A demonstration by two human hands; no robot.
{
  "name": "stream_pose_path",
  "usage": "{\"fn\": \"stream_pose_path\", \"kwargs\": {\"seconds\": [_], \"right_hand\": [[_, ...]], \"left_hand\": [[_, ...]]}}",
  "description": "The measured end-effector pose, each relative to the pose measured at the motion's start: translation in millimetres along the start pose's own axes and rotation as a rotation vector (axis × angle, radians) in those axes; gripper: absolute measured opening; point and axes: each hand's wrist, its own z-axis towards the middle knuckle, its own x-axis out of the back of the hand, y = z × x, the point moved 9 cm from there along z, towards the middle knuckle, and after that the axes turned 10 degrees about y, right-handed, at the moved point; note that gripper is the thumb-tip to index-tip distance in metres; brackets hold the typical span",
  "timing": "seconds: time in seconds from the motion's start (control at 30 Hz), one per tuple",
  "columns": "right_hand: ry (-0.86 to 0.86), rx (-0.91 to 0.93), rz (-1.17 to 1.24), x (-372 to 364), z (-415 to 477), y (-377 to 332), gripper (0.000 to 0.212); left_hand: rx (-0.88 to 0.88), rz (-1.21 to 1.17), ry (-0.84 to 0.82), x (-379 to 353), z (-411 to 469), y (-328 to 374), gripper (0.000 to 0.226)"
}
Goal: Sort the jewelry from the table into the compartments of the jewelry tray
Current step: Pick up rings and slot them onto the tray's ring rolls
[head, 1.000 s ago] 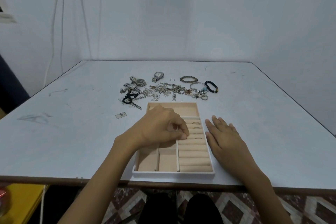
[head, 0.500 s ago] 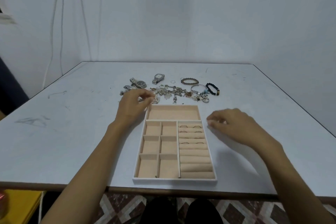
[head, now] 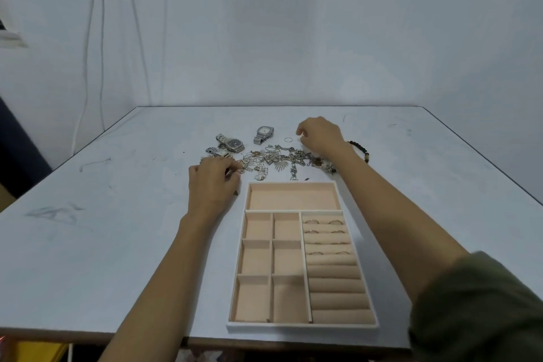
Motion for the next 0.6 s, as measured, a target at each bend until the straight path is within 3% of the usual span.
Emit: {"fn": "stream_pose_path", "kwargs": {"seconds": [0.13, 0.27, 0.4, 0.6], "right_hand": [[-0.016, 0.070, -0.099, -26.6, 15.4, -2.7, 0.041], [0.087, -0.026, -0.151, -25.7, 28.4, 19.7, 0.037], [0.081, -0.087, -0.046, -25.7, 35.1, 31.1, 0.027], [0.020, -0.134, 0.025, -21.5, 43.8, 37.6, 0.025]], "left_hand": [[-0.008, -0.013, 0.060, 3.7, 0.7, 1.4, 0.018], [-0.024, 0.037, 0.088, 1.1, 12.8, 12.4, 0.019], [-0.180, 0.088, -0.026, -28.7, 44.2, 57.1, 0.024], [-0.350, 0.386, -0.232, -100.3, 72.7, 95.9, 0.027]]}}
